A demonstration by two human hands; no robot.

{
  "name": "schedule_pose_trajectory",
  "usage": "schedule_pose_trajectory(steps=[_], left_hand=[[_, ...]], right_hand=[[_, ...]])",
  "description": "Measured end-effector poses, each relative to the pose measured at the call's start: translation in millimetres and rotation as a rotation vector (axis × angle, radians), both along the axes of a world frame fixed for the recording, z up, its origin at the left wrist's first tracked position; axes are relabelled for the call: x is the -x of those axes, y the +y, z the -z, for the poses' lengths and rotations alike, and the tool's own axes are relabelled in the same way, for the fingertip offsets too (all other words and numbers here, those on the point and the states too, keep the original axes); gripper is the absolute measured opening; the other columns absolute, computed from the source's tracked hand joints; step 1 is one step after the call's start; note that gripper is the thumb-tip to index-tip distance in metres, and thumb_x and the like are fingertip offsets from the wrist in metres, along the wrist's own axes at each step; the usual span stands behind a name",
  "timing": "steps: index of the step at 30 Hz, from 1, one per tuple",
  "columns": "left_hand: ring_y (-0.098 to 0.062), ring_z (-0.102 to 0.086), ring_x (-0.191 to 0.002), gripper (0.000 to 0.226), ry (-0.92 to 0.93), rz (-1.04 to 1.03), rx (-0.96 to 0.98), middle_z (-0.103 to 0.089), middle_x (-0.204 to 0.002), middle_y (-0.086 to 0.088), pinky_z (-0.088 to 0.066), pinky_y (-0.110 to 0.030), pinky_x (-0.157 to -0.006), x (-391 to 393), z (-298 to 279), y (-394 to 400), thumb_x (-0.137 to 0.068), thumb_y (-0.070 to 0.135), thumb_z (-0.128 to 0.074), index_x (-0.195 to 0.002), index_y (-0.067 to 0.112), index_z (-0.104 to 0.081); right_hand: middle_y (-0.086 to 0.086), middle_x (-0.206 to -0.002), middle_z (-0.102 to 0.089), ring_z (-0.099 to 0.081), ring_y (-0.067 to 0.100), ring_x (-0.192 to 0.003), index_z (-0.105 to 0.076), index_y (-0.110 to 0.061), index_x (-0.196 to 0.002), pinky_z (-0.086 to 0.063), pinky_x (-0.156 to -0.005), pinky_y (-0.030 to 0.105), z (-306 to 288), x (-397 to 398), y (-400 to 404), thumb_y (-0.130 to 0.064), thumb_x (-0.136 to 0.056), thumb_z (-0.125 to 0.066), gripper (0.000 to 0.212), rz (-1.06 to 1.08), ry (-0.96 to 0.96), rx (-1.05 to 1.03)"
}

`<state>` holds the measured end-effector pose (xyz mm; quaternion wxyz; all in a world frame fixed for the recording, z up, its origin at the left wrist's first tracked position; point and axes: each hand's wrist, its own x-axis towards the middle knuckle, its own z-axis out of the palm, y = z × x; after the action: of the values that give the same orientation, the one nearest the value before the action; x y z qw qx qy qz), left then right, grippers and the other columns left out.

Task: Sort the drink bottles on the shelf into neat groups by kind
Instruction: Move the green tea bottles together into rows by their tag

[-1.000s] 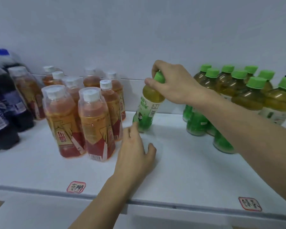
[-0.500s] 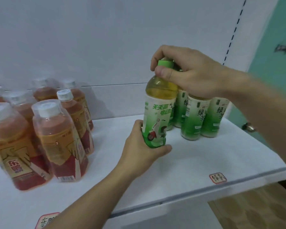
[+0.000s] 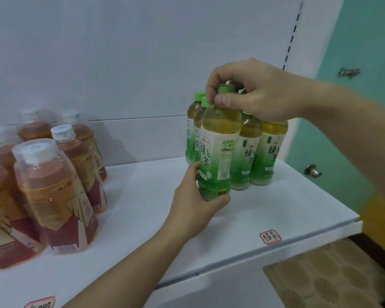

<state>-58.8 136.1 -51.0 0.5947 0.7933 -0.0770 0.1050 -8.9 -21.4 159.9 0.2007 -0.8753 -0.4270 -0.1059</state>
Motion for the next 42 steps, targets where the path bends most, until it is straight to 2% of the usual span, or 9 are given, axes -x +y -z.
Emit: schedule_pose_trajectory(steps=[4, 6, 9, 14, 21, 25, 36, 39, 42], left_hand=[[-0.015, -0.072, -0.102, 0.077, 0.083, -0.011, 0.082, -0.06, -0.127, 0.016, -0.062, -0.03, -0.081, -5.2, -2.1, 1.3, -0.071, 0.025, -0.09, -0.137, 0.034, -0.05], [-0.011, -0.075, -0.094, 0.074, 0.099, 0.009, 0.082, -0.06, -0.127, 0.015, -0.062, -0.026, -0.074, -7.5, -0.6, 2.4, -0.071, 0.02, -0.087, -0.133, 0.038, -0.049], [-0.012, -0.074, -0.094, 0.076, 0.104, -0.067, -0.006, -0.06, -0.119, 0.023, -0.063, -0.035, -0.078, -13.7, -0.7, -0.3, -0.069, 0.028, -0.09, -0.127, 0.043, -0.045], [0.017, -0.054, -0.085, 0.073, 0.037, -0.226, -0.241, -0.054, -0.092, 0.036, -0.044, -0.009, -0.065, -31.2, 2.6, -7.6, -0.059, 0.047, -0.095, -0.113, 0.047, -0.046], [0.0, -0.059, -0.089, 0.078, 0.077, -0.285, -0.282, -0.056, -0.095, 0.028, -0.047, -0.017, -0.071, -52.5, 10.8, -18.2, -0.055, 0.045, -0.097, -0.119, 0.036, -0.053], [-0.007, -0.061, -0.093, 0.077, 0.095, -0.319, -0.315, -0.058, -0.101, 0.023, -0.048, -0.023, -0.074, -58.4, 13.9, -18.4, -0.054, 0.046, -0.097, -0.114, 0.035, -0.05], [0.001, -0.059, -0.089, 0.08, 0.069, -0.31, -0.351, -0.059, -0.103, 0.025, -0.043, -0.016, -0.067, -55.4, 17.4, -20.0, -0.056, 0.051, -0.095, -0.122, 0.033, -0.054], [-0.003, -0.059, -0.09, 0.08, 0.081, -0.328, -0.392, -0.057, -0.105, 0.024, -0.043, -0.015, -0.067, -54.3, 16.5, -21.5, -0.058, 0.053, -0.094, -0.123, 0.033, -0.052], [-0.008, -0.061, -0.094, 0.087, 0.094, -0.336, -0.42, -0.056, -0.108, 0.022, -0.045, -0.019, -0.069, -53.1, 16.5, -22.0, -0.058, 0.054, -0.094, -0.128, 0.031, -0.049]], right_hand=[[-0.02, -0.087, -0.064, -0.057, -0.01, -0.076, -0.066, -0.032, -0.091, -0.041, -0.066, 0.018, -0.3, -11.1, 1.4, -0.037, -0.093, -0.068, 0.006, 0.058, -0.098, 0.065], [-0.021, -0.089, -0.063, -0.055, -0.014, -0.075, -0.068, -0.031, -0.095, -0.04, -0.066, 0.016, 0.5, -18.4, 1.6, -0.034, -0.095, -0.068, 0.003, 0.054, -0.099, 0.067], [-0.025, -0.091, -0.06, -0.054, -0.012, -0.081, -0.069, -0.027, -0.101, -0.036, -0.069, 0.01, -0.2, -26.8, 1.4, -0.027, -0.098, -0.063, 0.006, 0.013, -0.145, 0.123], [-0.022, -0.094, -0.05, -0.046, -0.017, -0.086, -0.061, -0.031, -0.099, -0.031, -0.069, 0.004, 2.7, -36.3, 2.9, -0.023, -0.1, -0.06, 0.008, -0.049, -0.159, 0.293], [-0.021, -0.094, -0.047, -0.046, 0.003, -0.087, -0.061, -0.03, -0.099, -0.032, -0.071, 0.01, 10.8, -54.5, -4.7, -0.02, -0.1, -0.06, 0.011, -0.048, -0.134, 0.34], [-0.019, -0.094, -0.048, -0.047, 0.01, -0.094, -0.061, -0.032, -0.099, -0.034, -0.076, 0.024, 14.6, -63.0, -8.2, -0.021, -0.1, -0.061, 0.011, -0.054, -0.142, 0.365], [-0.024, -0.094, -0.052, -0.05, 0.0, -0.087, -0.066, -0.029, -0.11, -0.037, -0.072, 0.017, 17.4, -65.2, -10.0, -0.027, -0.097, -0.062, 0.014, -0.106, -0.14, 0.334], [-0.012, -0.111, -0.058, -0.051, 0.008, -0.101, -0.058, -0.029, -0.127, -0.04, -0.084, 0.025, 21.4, -61.5, -22.2, -0.027, -0.1, -0.059, 0.027, -0.104, -0.171, 0.225], [-0.002, -0.114, -0.058, -0.051, 0.009, -0.103, -0.054, -0.024, -0.131, -0.039, -0.087, 0.019, 32.5, -58.1, -52.0, -0.02, -0.098, -0.058, 0.033, -0.072, -0.287, -0.134]])
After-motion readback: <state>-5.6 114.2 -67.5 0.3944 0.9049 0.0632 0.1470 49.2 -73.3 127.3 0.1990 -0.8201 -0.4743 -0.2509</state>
